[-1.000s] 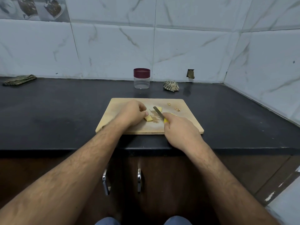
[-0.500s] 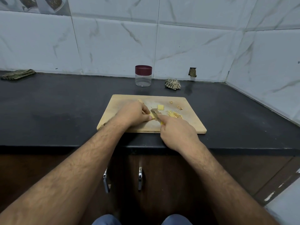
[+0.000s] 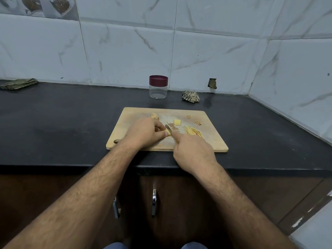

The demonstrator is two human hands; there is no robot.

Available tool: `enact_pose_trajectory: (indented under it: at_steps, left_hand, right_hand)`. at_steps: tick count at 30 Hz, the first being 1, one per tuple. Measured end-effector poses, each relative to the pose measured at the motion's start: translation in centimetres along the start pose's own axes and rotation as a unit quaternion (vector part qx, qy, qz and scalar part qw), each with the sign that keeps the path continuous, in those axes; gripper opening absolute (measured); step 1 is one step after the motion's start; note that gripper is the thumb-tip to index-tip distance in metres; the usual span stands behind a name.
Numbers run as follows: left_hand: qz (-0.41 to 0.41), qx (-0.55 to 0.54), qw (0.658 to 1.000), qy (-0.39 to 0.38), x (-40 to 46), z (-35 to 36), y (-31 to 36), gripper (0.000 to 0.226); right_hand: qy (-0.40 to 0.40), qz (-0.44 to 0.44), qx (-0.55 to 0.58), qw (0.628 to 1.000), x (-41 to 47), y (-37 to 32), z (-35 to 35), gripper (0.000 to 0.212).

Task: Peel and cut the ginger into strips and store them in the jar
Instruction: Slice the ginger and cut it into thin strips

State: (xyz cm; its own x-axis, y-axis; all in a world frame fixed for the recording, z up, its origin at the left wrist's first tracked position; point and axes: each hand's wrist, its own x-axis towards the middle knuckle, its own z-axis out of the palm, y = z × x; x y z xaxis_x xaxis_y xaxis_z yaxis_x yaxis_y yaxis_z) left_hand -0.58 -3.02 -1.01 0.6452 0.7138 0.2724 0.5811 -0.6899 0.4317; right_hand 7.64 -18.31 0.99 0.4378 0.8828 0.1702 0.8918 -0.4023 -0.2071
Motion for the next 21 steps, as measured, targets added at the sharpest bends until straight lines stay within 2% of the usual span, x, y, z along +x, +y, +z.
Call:
enact_pose_trajectory:
  at_steps: [16, 21]
  left_hand:
    - [-0.018, 0.011, 1.0, 0.008, -0.2, -0.1, 0.4, 0.029]
    - [-0.011, 0.034, 0.999, 0.026, -0.7, 0.0, 0.8, 0.031]
  right_hand:
    - [-0.028, -0.009, -0.052, 0.998, -1.5, 0.0, -0.4, 0.054]
    - [-0.018, -0.005, -0.026, 0.999, -3.1, 0.9, -0.3, 0.056]
